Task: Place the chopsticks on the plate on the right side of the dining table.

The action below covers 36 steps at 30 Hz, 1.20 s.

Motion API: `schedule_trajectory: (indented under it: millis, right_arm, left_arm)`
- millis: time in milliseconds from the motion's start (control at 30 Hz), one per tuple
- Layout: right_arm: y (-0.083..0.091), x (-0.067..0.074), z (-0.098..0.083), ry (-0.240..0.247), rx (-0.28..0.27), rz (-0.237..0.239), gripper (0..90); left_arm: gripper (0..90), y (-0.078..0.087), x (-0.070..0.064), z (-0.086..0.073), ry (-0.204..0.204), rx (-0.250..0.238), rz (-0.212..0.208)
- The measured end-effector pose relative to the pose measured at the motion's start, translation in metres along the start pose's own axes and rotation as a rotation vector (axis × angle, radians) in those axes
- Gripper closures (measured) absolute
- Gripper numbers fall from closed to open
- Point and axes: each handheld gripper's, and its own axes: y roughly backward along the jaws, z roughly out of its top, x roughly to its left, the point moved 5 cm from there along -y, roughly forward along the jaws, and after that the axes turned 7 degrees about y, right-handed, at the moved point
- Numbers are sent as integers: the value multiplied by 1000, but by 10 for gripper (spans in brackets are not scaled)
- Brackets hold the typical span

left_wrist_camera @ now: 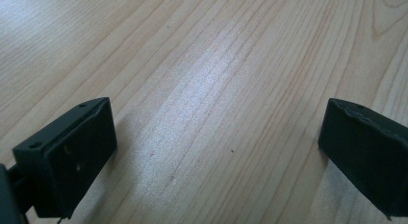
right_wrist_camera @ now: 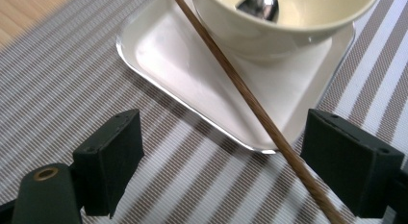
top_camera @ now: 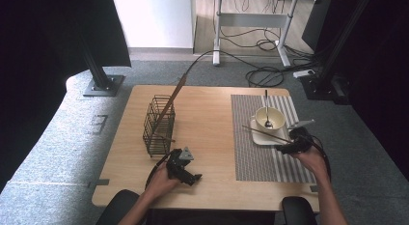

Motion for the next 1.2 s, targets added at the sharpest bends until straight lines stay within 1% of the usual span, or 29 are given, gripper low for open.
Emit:
schedule_trajectory:
  millis: [33, 100, 167, 200, 267, 367, 433, 467, 500, 533, 633, 667, 767, 833, 867, 1000, 1100, 1200]
  right_arm:
    - [0, 3, -1, -5, -21, -10, 98]
    - [-2, 9, -3, -5, -42, -22, 45]
    - [-6, 14, -6, -2, -41, -36, 2]
    - [-9, 16, -7, -17, -38, -49, 0]
    - [-11, 18, -9, -25, -41, -63, 0]
    - [-14, 20, -12, -78, -95, -68, 0]
    - [-15, 20, -13, -110, -127, -63, 0]
    - [-17, 20, -14, -120, -138, -66, 0]
    - [-18, 20, -16, -130, -145, -82, 0]
    - [-19, 20, -18, -132, -147, -93, 0]
    - [-23, 20, -22, -132, -138, -91, 0]
    - [-24, 19, -23, -130, -138, -101, 0]
    - [-27, 19, -26, -134, -138, -98, 0]
    - [-28, 17, -27, -133, -142, -119, 0]
    - [-29, 16, -27, -139, -144, -121, 0]
    - [-32, 13, -29, -153, -148, -123, 0]
    - [-36, 13, -30, -144, -138, -126, 0]
    - [-39, 12, -29, -147, -135, -128, 0]
  left_arm:
    - [0, 0, 0, 0, 0, 0, 0]
    - [0, 0, 0, 0, 0, 0, 0]
    - [0, 0, 0, 0, 0, 0, 0]
    - [0, 0, 0, 0, 2, -2, 0]
    - [0, 0, 0, 0, 1, -1, 0]
    - [0, 0, 0, 0, 1, -1, 0]
    - [0, 0, 0, 0, 1, -1, 0]
    - [0, 0, 0, 0, 1, -1, 0]
    - [0, 0, 0, 0, 1, -1, 0]
    - [0, 0, 0, 0, 1, -1, 0]
    - [0, 0, 0, 0, 1, -1, 0]
    - [0, 0, 0, 0, 1, -1, 0]
    - [0, 0, 0, 0, 1, -1, 0]
    - [0, 0, 0, 0, 1, -1, 0]
    - [0, 0, 0, 0, 1, -1, 0]
    - [0, 0, 0, 0, 1, -1, 0]
    - [0, 0, 0, 0, 1, -1, 0]
    - [0, 0, 0, 0, 1, 0, 0]
